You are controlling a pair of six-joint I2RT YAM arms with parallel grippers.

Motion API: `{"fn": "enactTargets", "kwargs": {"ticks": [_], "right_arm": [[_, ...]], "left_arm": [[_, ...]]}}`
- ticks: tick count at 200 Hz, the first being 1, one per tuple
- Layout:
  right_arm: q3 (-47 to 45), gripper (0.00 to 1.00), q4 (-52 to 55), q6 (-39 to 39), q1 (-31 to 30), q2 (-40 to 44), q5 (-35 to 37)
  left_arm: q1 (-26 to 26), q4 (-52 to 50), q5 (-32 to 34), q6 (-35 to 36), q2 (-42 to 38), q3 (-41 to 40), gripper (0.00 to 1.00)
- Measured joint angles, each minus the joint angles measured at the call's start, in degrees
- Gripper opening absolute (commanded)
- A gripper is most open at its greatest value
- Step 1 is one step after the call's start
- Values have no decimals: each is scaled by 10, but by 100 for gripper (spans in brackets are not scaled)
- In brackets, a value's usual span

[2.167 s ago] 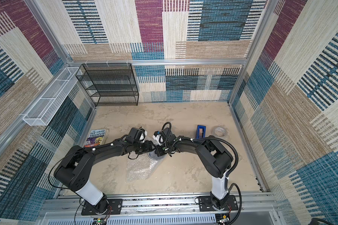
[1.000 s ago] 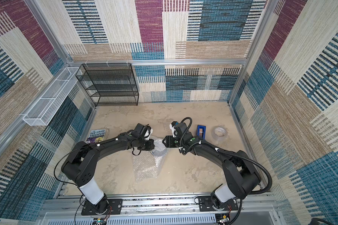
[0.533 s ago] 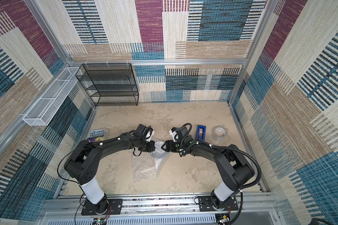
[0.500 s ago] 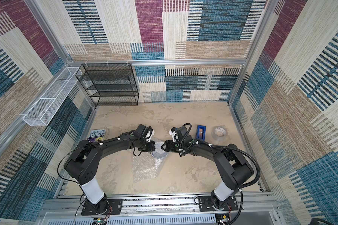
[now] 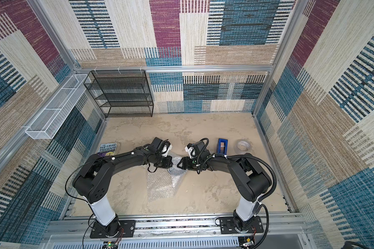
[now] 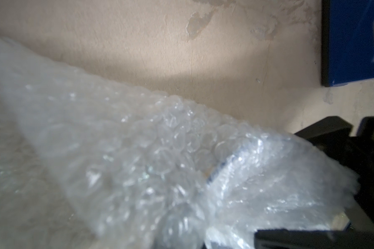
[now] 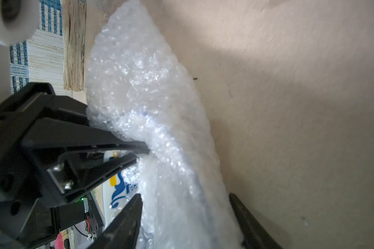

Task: Wrap bowls in bubble wrap
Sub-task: Wrap the bowl in bubble wrap.

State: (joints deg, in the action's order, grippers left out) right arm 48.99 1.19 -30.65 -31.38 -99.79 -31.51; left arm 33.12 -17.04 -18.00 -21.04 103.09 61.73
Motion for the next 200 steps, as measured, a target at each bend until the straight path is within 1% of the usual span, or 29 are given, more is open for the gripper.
{"fn": "enactTargets", "kwargs": {"ticks": [18, 46, 60, 73, 88, 98, 111, 120, 132, 144, 158, 162, 164, 170, 176, 183, 200], "right_arm": [[4, 58, -1, 2, -1, -10, 0], [6, 48, -8, 1, -2, -21, -4], [6, 38, -10, 1, -2, -23, -2], [6, 31, -8, -3, -2, -23, 5], [6, 26, -4, -3, -2, -25, 14], [6, 21, -2, -15, -1, -25, 20], [7, 17, -1, -20, -1, -25, 29], [9, 12, 2, -19, -2, -25, 38], [10, 7, 2, -14, -1, -26, 40], [12, 1, 3, -14, -4, -27, 33], [15, 0, 4, -16, -5, -28, 31], [15, 0, 4, -17, -5, -29, 29], [16, 0, 4, -17, -5, -30, 28], [16, 0, 4, -16, -5, -31, 27], [17, 0, 5, -16, -5, -32, 26], [20, 0, 7, -16, -5, -33, 26], [26, 0, 11, -16, -5, -36, 26]], "left_arm": [[1, 3, -2, 2, 0, 0, 0], [3, 7, -4, 4, 0, 0, 0], [3, 7, -4, 5, 1, 0, 0], [3, 8, -4, 6, 1, 0, 0], [3, 9, -6, 6, 3, 0, 0], [2, 10, -8, 9, 5, 0, 0], [3, 10, -11, 15, 6, 0, 12], [3, 12, -12, 15, 6, 2, 20], [2, 19, -13, 12, 7, 3, 36], [3, 18, -12, 12, 10, 2, 46], [3, 16, -8, 12, 8, 2, 61], [3, 16, -5, 12, 7, 2, 66], [3, 16, -3, 12, 7, 2, 71], [2, 15, -1, 12, 5, 2, 83], [2, 14, 3, 12, 2, 2, 98], [3, 12, 11, 12, -2, 2, 99], [-1, 10, 24, 9, -17, 0, 99]]}}
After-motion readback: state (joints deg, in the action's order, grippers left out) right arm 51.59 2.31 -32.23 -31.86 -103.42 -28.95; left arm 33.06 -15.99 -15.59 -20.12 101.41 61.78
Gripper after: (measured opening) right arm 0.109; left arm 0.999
